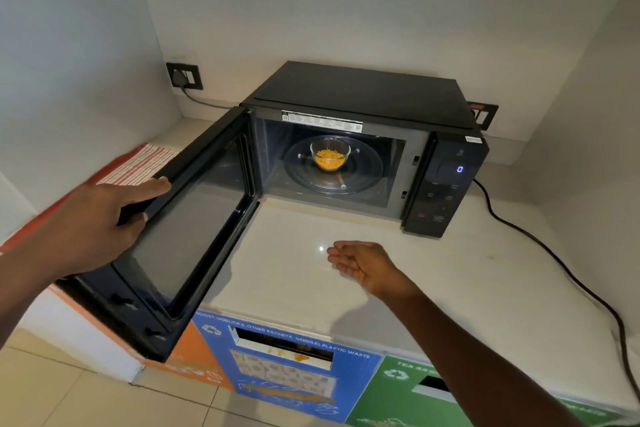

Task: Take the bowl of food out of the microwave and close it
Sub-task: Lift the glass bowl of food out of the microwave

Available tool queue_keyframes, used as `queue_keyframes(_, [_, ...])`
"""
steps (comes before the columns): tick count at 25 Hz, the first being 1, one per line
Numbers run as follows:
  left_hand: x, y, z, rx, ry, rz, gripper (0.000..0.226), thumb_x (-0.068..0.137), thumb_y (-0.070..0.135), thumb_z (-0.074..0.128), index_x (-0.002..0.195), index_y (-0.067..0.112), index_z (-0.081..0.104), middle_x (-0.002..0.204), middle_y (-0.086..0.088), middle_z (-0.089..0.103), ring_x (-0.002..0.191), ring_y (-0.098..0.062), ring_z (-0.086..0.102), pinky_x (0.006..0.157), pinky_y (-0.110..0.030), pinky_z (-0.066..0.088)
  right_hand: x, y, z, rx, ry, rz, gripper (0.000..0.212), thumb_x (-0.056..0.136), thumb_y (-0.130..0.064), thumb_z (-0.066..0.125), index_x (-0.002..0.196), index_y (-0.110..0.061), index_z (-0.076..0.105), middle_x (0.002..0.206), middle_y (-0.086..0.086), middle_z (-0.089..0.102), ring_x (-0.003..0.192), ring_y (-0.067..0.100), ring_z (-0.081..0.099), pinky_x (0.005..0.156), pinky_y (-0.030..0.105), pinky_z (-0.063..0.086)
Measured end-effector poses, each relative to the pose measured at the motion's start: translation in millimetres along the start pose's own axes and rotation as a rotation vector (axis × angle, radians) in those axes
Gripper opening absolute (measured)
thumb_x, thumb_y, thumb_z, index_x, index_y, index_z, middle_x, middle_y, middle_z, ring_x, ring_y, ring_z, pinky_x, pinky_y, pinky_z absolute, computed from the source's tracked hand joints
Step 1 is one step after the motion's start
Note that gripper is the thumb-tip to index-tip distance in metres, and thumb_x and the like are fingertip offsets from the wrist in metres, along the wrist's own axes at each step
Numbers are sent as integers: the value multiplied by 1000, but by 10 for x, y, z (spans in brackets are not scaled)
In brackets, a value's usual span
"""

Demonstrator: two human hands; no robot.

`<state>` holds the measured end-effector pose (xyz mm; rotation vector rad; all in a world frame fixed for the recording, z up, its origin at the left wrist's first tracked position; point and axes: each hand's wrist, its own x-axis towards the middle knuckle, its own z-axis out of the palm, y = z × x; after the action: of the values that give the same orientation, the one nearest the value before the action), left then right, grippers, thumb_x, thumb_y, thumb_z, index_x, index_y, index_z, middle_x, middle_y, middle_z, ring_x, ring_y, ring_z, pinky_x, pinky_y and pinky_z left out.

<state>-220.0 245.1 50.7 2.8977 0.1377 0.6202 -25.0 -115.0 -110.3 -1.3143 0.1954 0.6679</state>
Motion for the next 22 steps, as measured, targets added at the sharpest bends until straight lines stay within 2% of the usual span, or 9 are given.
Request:
queue_keyframes(3, [43,25,71,-25,21,-48,77,74,-10,63,127,45,56,112,-17,74,37,-20,61,51,-40,59,213,-289,-70,-71,81,-58,12,90,-1,59,89,-3,70,80,9,79,73,20,76,70,27,61])
queue_keyframes(5, [110,199,132,-16,107,-91,62,74,-8,64,129,21,62,112,-25,72,57,-36,70,65,-52,61,371,-481,-28,-98,182,-92,10,89,-1,61,85,-4,69,74,10,75,67,21,73,63,25,60])
queue_keyframes(6, [143,338,175,15,201,-59,56,74,-4,68,126,14,64,107,-25,74,60,-36,70,68,-49,61,469,-581,3,-103,235,-122,10,89,0,60,82,-4,67,70,10,71,62,20,69,57,22,58])
queue_keyframes(9, [385,834,448,-53,385,41,39,79,6,68,117,13,68,94,-11,78,50,6,58,57,-4,47,727,-894,98,-139,335,-247,23,87,7,53,70,-7,60,62,12,57,53,20,52,42,21,47])
queue_keyframes(10, [505,970,599,-146,389,28,35,81,5,67,115,11,70,95,-8,78,56,12,58,62,2,45,805,-974,110,-177,343,-282,25,86,7,53,67,-9,59,66,13,56,54,20,51,45,24,46])
queue_keyframes(12, [786,1148,995,-358,339,-90,30,82,-2,64,110,6,74,95,-11,78,69,-1,61,76,8,35,945,-1096,106,-242,353,-308,22,83,2,57,68,-14,61,74,11,60,59,19,58,54,28,52])
queue_keyframes(18, [1383,1274,1975,-524,24,-380,16,87,6,57,87,-2,71,79,-12,66,77,-20,56,76,-23,42,1293,-1178,165,-417,401,-321,9,86,-12,59,79,-13,64,83,9,66,70,20,66,71,34,60])
queue_keyframes(20, [1498,1291,2153,-534,20,-402,15,88,9,60,78,2,69,79,-16,68,77,-29,61,76,-29,47,1420,-1194,222,-487,462,-350,16,86,-14,58,81,-3,69,81,14,70,79,30,72,79,42,60])
queue_keyframes(22, [1608,1335,2298,-574,77,-443,15,89,9,61,86,1,74,83,-17,71,75,-21,59,79,-27,49,1551,-1210,265,-525,515,-378,22,87,-17,59,82,1,70,87,20,74,87,36,72,84,48,58])
